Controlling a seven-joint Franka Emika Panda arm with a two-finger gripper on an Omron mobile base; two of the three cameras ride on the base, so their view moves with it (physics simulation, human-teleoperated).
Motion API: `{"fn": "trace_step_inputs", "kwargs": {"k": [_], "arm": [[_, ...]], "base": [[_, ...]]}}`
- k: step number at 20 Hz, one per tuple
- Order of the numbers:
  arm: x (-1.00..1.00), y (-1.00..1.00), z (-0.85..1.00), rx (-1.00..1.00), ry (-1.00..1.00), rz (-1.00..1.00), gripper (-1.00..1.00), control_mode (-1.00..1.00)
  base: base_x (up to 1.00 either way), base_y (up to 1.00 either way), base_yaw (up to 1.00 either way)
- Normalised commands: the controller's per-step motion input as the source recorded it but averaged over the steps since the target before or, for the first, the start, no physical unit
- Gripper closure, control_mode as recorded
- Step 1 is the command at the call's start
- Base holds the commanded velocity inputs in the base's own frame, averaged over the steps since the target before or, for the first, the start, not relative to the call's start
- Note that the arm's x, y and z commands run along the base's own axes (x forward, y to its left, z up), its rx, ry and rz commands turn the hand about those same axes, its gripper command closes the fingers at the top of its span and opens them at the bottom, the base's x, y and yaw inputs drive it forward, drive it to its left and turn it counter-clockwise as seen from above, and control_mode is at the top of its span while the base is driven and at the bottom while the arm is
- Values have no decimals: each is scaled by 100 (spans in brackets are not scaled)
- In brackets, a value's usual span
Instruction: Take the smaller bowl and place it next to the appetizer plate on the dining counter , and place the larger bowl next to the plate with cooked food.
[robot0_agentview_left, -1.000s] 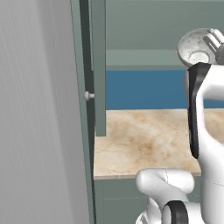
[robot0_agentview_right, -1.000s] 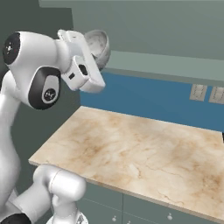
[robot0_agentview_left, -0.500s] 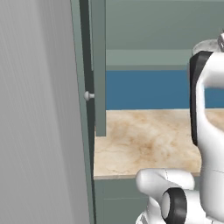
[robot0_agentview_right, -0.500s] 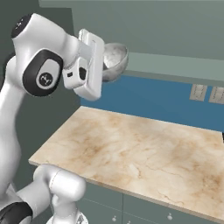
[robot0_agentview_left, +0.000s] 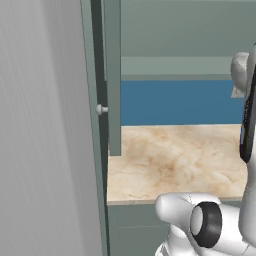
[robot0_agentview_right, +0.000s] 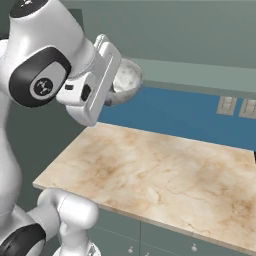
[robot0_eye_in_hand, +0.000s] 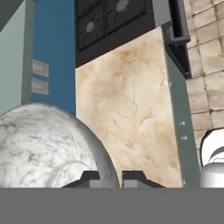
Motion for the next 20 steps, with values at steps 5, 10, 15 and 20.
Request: {"fn": "trace_step_inputs", "kwargs": {"k": [5,10,15,20], "arm": [[-46,20,-37,1,-23,6,100,-100],[-64,54,-52,-1,-12,4,100,-100],[-27,47,-14,0,0,0,100,-100],[-31,51,-2,0,0,0,100,-100]], "base": [[0,0,0],[0,0,0],[0,0,0],[0,0,0]]}}
